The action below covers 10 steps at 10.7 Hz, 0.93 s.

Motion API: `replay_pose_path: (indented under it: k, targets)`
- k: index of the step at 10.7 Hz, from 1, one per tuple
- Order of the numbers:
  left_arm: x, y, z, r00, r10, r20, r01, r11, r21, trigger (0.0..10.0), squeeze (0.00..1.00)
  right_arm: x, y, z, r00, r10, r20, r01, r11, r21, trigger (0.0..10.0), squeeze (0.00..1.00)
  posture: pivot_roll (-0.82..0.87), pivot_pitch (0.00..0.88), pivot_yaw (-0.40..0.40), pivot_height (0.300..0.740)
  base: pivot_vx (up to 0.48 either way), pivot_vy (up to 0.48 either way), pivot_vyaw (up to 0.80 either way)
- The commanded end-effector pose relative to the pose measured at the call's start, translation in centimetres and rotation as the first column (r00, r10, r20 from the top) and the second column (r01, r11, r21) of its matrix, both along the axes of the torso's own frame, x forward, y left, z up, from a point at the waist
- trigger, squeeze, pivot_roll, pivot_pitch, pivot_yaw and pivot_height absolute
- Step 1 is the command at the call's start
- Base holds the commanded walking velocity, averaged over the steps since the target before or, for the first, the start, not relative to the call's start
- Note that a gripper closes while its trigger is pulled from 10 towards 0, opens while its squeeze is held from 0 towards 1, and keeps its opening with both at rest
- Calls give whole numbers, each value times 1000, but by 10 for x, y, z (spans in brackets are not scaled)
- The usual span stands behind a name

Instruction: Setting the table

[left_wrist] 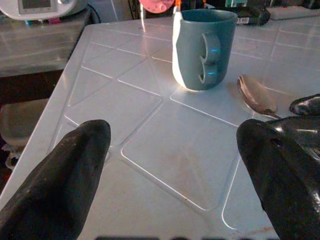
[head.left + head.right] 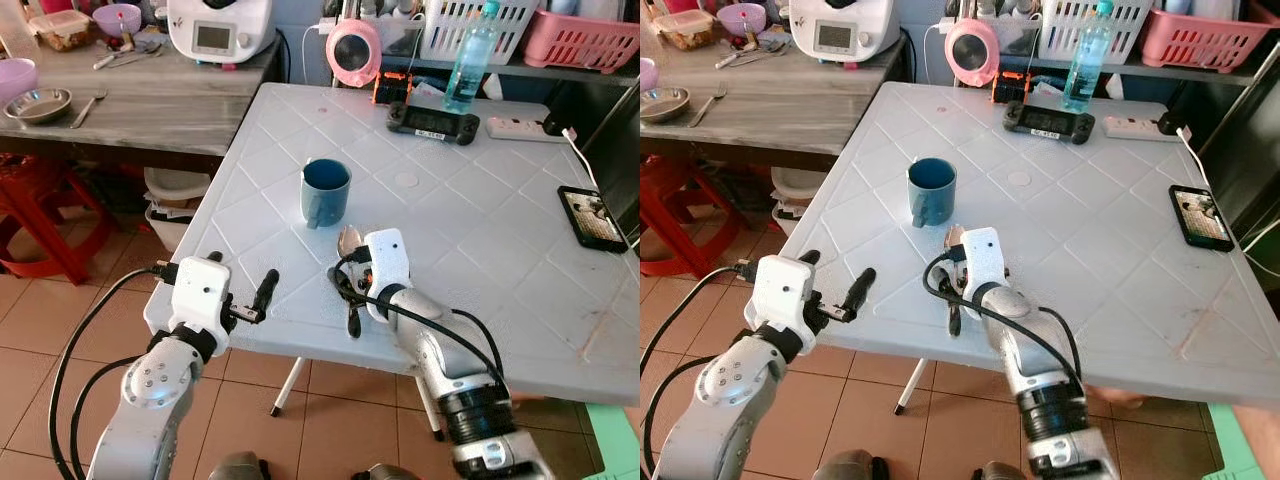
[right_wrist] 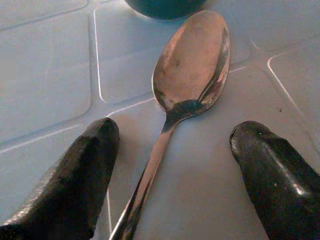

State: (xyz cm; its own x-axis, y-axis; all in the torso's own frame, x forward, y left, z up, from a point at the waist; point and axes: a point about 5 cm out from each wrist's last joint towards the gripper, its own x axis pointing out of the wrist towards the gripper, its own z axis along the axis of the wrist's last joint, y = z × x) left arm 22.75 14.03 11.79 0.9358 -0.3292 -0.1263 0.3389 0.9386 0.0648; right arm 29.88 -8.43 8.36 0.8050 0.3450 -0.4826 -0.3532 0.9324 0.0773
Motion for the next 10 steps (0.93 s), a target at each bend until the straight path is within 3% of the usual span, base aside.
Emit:
replay_pose_path:
  k: [1,4,7,10]
  targets:
    - [0,-2,1,1000,-17,-7,17,1000,-7,10000,0,-9,0,-22,993,16,-120,-18,1000,-15,0,0,95,19,-21,740,0,0,0]
    - [-1,-3,0,1000,-26,-14,26,1000,-8,10000,0,-14,-7,-26,989,6,-146,-7,1000,-11,0,0,93,22,-19,740,0,0,0]
    - [0,-4,0,999,-32,-20,32,999,-9,10000,0,-19,-24,-30,986,-54,-155,53,998,-16,0,0,88,24,-12,740,0,0,0]
    - [1,-5,0,999,-46,-20,46,999,-7,10000,0,-19,-27,-29,985,-82,-152,82,997,-7,0,0,87,21,-8,740,0,0,0]
